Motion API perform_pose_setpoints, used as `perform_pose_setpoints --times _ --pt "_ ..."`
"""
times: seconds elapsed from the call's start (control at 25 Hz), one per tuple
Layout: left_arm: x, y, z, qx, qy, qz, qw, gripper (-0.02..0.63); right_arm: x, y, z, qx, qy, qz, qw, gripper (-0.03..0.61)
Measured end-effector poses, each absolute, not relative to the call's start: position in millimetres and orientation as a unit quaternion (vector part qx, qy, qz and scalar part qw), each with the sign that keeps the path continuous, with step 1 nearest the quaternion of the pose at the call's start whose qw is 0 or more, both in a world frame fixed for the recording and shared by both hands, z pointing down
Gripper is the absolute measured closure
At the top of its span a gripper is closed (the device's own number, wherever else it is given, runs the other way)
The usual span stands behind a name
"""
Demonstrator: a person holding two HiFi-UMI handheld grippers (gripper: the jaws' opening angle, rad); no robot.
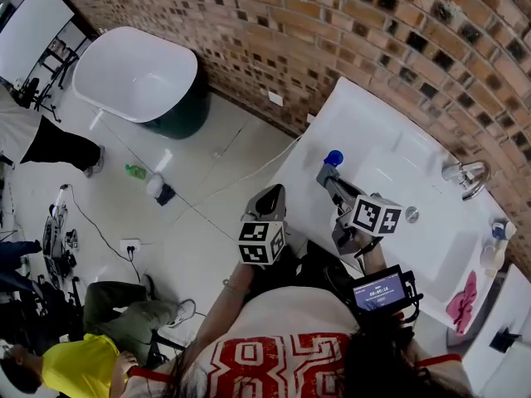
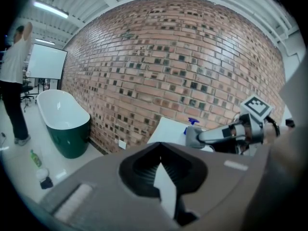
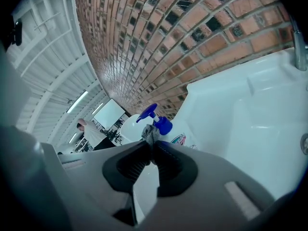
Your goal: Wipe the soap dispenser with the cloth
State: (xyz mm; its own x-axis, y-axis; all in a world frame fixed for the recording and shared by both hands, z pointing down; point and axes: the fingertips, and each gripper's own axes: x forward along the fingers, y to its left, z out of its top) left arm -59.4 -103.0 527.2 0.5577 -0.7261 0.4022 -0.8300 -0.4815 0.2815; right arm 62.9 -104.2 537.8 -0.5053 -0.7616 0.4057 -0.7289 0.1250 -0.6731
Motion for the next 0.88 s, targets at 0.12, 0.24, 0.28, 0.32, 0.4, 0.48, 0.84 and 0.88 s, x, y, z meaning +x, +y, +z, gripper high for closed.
perform_pose_setpoints --times 0.12,0.24,0.28,0.32,0.4,0.48,0.84,0.88 --pt "-61 -102 527 0.853 -0.457 0.115 0.225 0.611 57 -103 542 -0.49 0.75 -0.444 0.015 0.531" --pt "-63 -102 526 0.851 -0.462 0.114 0.224 0.611 51 -103 549 -0.482 0.751 -0.451 0.008 0.531" --pt "-64 -102 526 0.85 -0.464 0.113 0.224 0.611 50 -103 551 -0.481 0.751 -0.452 0.005 0.531" --pt "-66 -102 525 0.848 -0.467 0.113 0.223 0.611 49 -103 551 -0.481 0.752 -0.451 0.003 0.531" --pt "-70 -101 523 0.846 -0.472 0.111 0.223 0.611 47 -103 545 -0.48 0.759 -0.44 0.005 0.531" --pt "-73 -102 520 0.844 -0.475 0.109 0.221 0.611 43 -108 537 -0.478 0.768 -0.425 0.011 0.531" --pt "-72 -100 520 0.844 -0.475 0.111 0.221 0.611 33 -107 560 -0.474 0.767 -0.432 -0.02 0.531" --pt "-73 -99 520 0.843 -0.477 0.111 0.221 0.611 32 -106 565 -0.473 0.766 -0.434 -0.024 0.531"
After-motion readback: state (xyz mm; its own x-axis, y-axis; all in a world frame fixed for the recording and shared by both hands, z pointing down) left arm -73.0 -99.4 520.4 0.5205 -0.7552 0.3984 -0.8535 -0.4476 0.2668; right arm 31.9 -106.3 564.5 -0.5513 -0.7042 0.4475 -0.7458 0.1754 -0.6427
